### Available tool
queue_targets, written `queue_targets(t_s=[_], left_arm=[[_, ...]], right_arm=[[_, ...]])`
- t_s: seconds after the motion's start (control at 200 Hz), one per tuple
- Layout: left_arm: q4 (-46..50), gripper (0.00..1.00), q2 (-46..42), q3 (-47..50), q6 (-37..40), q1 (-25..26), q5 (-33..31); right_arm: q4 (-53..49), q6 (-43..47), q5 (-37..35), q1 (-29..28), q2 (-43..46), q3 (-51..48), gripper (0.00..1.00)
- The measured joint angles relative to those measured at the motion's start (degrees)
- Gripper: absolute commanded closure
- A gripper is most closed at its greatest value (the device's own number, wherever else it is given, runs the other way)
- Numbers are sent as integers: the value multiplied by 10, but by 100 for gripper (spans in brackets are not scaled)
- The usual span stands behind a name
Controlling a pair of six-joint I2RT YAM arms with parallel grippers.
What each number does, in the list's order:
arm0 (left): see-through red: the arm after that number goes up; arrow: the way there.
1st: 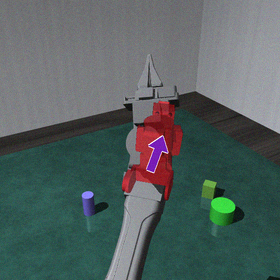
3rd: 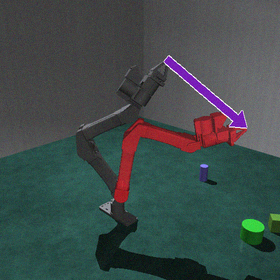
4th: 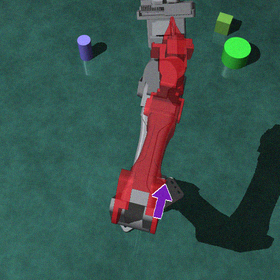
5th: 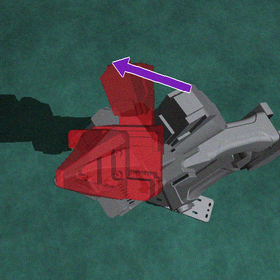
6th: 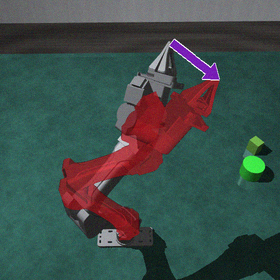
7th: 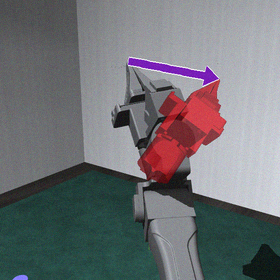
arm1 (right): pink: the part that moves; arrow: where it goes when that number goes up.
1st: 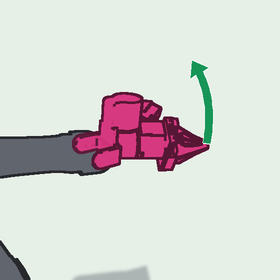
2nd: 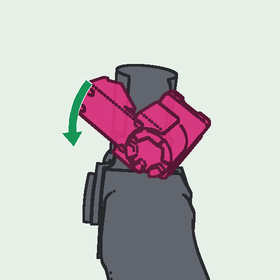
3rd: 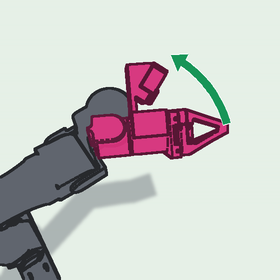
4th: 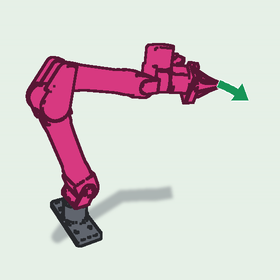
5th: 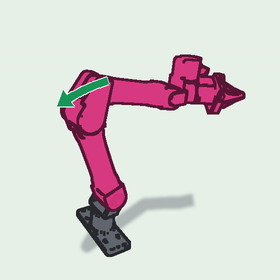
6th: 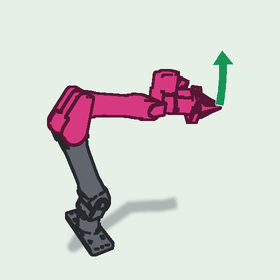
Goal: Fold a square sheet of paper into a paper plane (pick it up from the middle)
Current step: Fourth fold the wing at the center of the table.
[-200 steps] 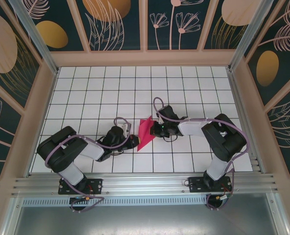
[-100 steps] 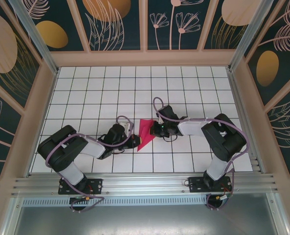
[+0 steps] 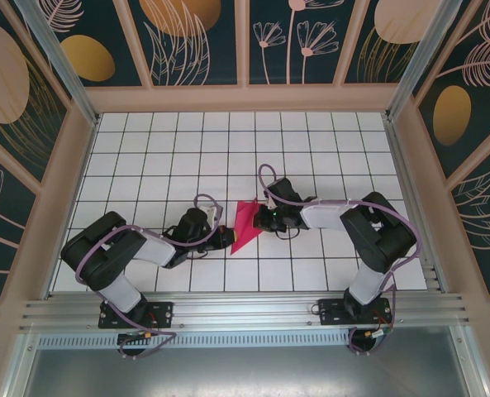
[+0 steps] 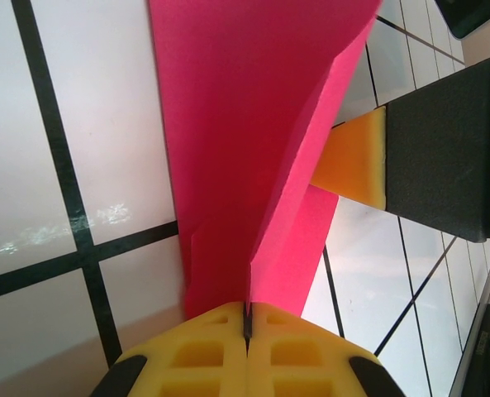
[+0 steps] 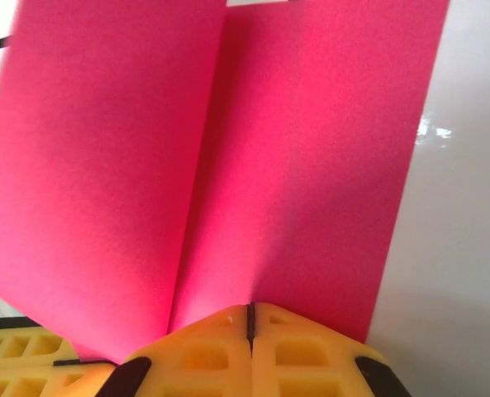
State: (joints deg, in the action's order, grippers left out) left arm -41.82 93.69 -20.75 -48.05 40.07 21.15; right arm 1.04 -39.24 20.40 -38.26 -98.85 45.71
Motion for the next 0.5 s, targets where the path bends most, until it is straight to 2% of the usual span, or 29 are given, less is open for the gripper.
queue_targets(t_s=[0.5], left_arm=[[-24, 100, 26, -3, 0, -12, 34]], right_arm=[[2, 4, 2, 0, 1, 0, 97]])
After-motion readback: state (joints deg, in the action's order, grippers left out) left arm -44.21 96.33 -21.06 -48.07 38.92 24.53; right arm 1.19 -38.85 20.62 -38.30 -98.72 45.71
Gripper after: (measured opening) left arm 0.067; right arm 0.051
